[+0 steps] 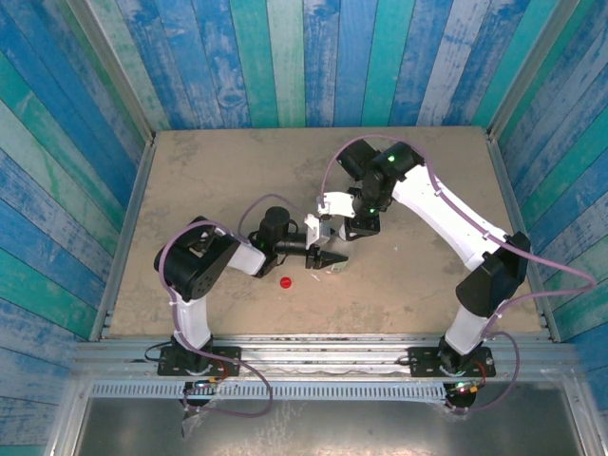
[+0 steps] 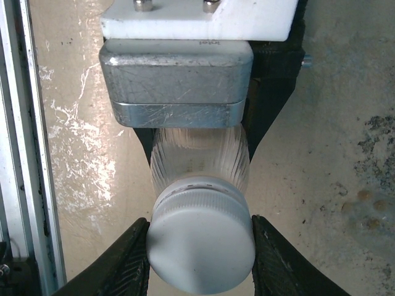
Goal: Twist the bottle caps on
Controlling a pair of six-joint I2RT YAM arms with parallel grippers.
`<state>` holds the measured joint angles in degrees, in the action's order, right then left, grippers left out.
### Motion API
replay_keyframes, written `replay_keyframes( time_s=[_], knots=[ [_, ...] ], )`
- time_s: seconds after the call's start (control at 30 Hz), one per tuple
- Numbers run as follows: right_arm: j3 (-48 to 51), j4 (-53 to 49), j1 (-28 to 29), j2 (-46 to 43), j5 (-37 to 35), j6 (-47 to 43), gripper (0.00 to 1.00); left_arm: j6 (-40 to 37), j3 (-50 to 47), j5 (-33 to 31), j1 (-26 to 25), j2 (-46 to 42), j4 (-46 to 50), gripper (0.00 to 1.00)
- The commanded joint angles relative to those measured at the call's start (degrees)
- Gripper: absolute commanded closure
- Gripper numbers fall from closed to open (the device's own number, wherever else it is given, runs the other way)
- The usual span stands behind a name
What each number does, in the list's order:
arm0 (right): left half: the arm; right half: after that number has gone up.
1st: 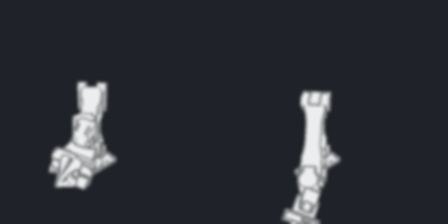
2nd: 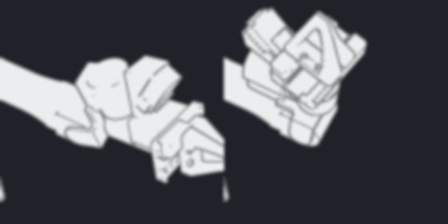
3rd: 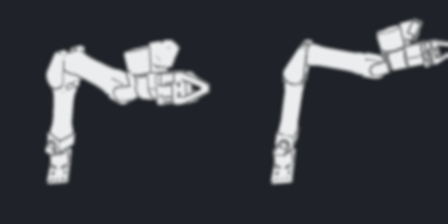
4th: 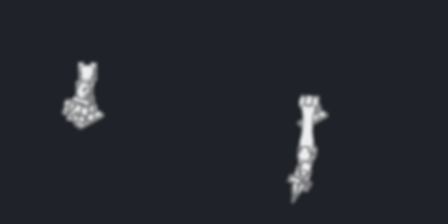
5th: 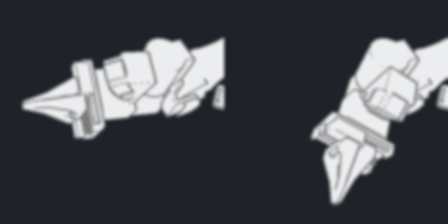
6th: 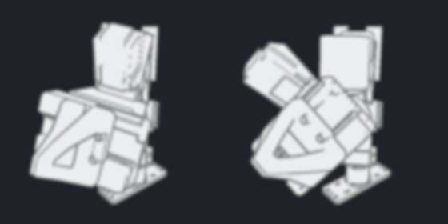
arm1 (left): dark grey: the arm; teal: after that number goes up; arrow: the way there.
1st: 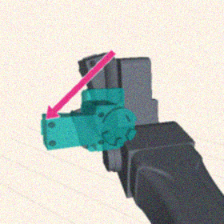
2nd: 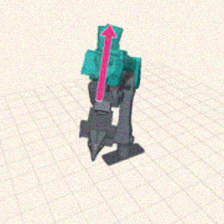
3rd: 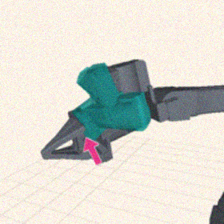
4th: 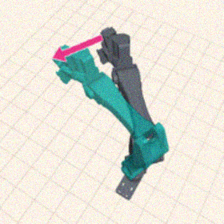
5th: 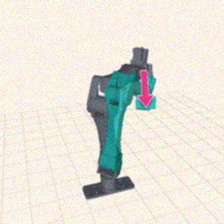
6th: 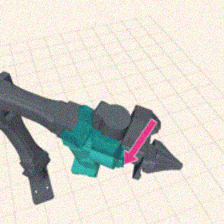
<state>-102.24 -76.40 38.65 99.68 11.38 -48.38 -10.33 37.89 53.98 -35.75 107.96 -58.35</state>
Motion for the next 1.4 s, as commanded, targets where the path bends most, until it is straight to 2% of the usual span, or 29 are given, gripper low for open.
replay_keyframes(
  time_s=[0.0, 0.17, 0.23, 0.43, 0.53, 0.6, 0.67, 0.73, 0.8, 1.03, 1.13, 1.37],
  knots=[
    [-0.33, -0.73, 0.45, -0.75, 1.13, 7.11, 0.70, 1.08, -3.05, -8.36, -0.38, -2.93, 3.10, 0.46],
    [1.69, 2.65, 0.45, -2.68, 1.61, 23.80, 0.83, 1.55, -5.70, -22.21, -0.31, -6.28, -2.01, 0.46],
    [4.58, 5.69, 0.40, -4.29, 0.12, 32.55, 0.86, 0.70, -5.92, -25.61, -0.40, -7.04, -2.02, 0.47],
    [8.70, 7.29, 0.44, -5.84, -2.06, 63.70, 0.88, -2.56, -4.40, -28.50, -1.33, -6.42, 1.24, 0.47],
    [11.06, 8.94, 1.73, -7.17, -3.12, 68.55, 0.83, -3.03, -4.14, -27.38, -1.68, -5.61, 1.51, 0.47],
    [11.35, 9.49, 1.86, -7.98, -4.16, 66.87, 0.74, -3.27, -4.22, -25.73, -1.65, -5.59, 1.95, 0.47],
    [10.54, 9.70, 1.60, -8.77, -4.87, 62.31, 0.51, -3.47, -4.55, -23.65, -1.67, -5.74, 2.14, 0.47],
    [9.16, 9.69, 1.60, -9.76, -4.70, 54.20, 0.34, -3.72, -4.96, -21.49, -1.69, -6.10, 2.60, 0.47],
    [8.25, 9.86, 1.59, -11.16, -4.58, 44.66, 0.27, -4.44, -5.04, -18.80, -1.69, -6.47, 3.65, 0.46],
    [13.70, 8.66, 1.95, -18.11, 3.60, 7.74, 0.25, -8.90, -4.15, -7.42, -1.67, -7.19, 12.06, 0.46],
    [13.22, 7.14, 2.11, -18.10, 5.41, 1.10, 0.27, -10.58, -3.50, -3.99, -1.69, -7.28, 15.54, 0.46],
    [8.59, 2.83, 2.29, -12.83, 3.61, -3.53, 0.33, -12.39, -1.97, -2.34, -1.69, -6.55, 19.48, 0.46]
  ],
)
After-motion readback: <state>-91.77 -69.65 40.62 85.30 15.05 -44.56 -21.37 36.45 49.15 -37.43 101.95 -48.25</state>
